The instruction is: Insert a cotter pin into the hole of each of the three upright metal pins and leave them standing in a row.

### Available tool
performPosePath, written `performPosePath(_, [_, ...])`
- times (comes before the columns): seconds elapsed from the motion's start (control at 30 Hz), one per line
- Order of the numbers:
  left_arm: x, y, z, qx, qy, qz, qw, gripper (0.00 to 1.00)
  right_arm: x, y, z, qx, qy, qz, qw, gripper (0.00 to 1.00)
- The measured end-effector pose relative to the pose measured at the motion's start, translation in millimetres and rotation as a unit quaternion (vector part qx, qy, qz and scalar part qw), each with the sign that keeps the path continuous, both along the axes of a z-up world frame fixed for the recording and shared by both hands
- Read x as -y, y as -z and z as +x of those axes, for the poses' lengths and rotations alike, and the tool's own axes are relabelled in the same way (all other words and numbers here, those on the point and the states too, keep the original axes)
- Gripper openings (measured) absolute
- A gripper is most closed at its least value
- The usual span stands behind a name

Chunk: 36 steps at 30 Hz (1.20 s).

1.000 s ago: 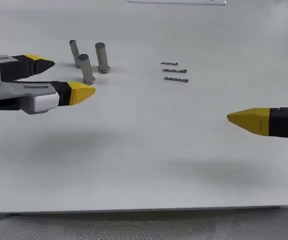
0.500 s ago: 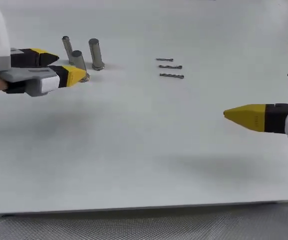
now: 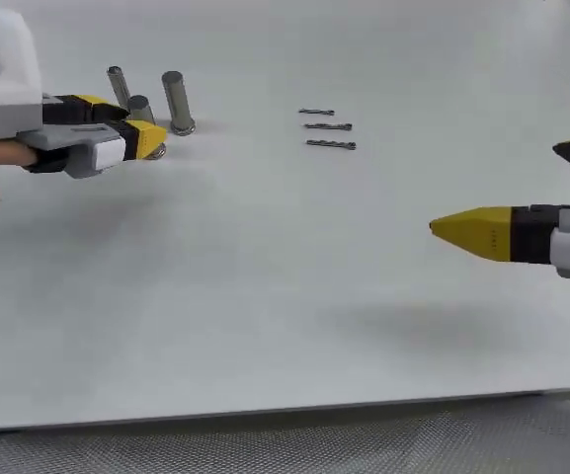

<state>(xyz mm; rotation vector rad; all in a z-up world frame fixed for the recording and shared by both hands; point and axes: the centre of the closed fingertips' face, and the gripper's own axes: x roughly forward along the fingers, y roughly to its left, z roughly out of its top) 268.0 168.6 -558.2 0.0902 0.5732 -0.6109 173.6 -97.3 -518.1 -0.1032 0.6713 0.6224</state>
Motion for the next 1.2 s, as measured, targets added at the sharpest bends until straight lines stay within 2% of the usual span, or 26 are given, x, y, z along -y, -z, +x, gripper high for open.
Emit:
performPosePath(0.13, [1.2, 3.2, 3.0, 0.002, -0.002, 0.009, 1.0000, 0.21, -0.7, 0.8, -2.3, -0.004, 0.001, 0.000, 1.0000, 0.97])
performPosePath(0.23, [-1.7, 5.7, 11.1, 0.001, -0.005, 0.004, 1.0000, 0.18, -1.4, 0.8, -2.6, -0.005, 0.000, 0.000, 1.0000, 0.97])
performPosePath(0.37, [-2.3, 7.4, 14.2, -0.002, -0.009, 0.000, 1.0000, 0.15, -2.1, 2.0, -2.5, -0.008, 0.001, 0.002, 1.0000, 0.97])
performPosePath(0.53, [-3.5, 7.9, 17.4, 0.007, -0.003, 0.007, 0.9999, 0.11, -3.5, 3.2, -2.7, -0.010, -0.002, 0.003, 0.9999, 0.97])
performPosePath(0.57, [-2.9, 8.3, 17.8, 0.015, 0.007, 0.017, 0.9997, 0.11, -3.7, 3.4, -2.3, -0.010, -0.002, 0.003, 0.9999, 0.97])
performPosePath(0.6, [-3.4, 8.9, 17.7, 0.028, 0.025, 0.042, 0.9984, 0.11, -3.2, 4.1, -2.0, -0.011, -0.001, 0.002, 0.9999, 0.97])
performPosePath(0.63, [-2.7, 8.9, 17.3, 0.029, 0.027, 0.042, 0.9983, 0.11, -3.3, 4.3, -1.9, -0.012, -0.001, 0.002, 0.9999, 0.96])
performPosePath(0.73, [-3.3, 8.8, 17.5, 0.022, 0.023, 0.027, 0.9991, 0.10, -3.2, 4.0, -1.5, -0.011, -0.001, 0.003, 0.9999, 0.96])
performPosePath(0.83, [-2.9, 9.1, 17.3, 0.026, 0.030, 0.034, 0.9986, 0.10, -3.2, 3.6, -0.5, -0.011, -0.001, 0.003, 0.9999, 0.96])
performPosePath(0.93, [-3.0, 9.2, 17.9, 0.028, 0.023, 0.037, 0.9987, 0.10, -3.6, 4.3, -0.5, -0.012, -0.001, 0.003, 0.9999, 0.96])
performPosePath(1.0, [-3.1, 9.4, 18.1, 0.025, 0.018, 0.035, 0.9989, 0.10, -4.4, 3.9, -0.6, -0.012, -0.002, 0.003, 0.9999, 0.96])
performPosePath(1.07, [-3.6, 9.5, 18.6, 0.016, 0.009, 0.021, 0.9996, 0.10, -4.2, 3.4, -0.5, -0.011, -0.003, 0.003, 0.9999, 0.96])
performPosePath(1.17, [-3.9, 9.9, 16.8, 0.016, 0.012, 0.030, 0.9994, 0.09, -2.1, 2.9, 0.4, -0.009, -0.001, 0.001, 1.0000, 0.96])
performPosePath(1.2, [-3.0, 9.9, 14.6, 0.013, 0.015, 0.027, 0.9995, 0.09, -1.9, 2.2, 0.3, -0.009, -0.001, 0.002, 1.0000, 0.96])
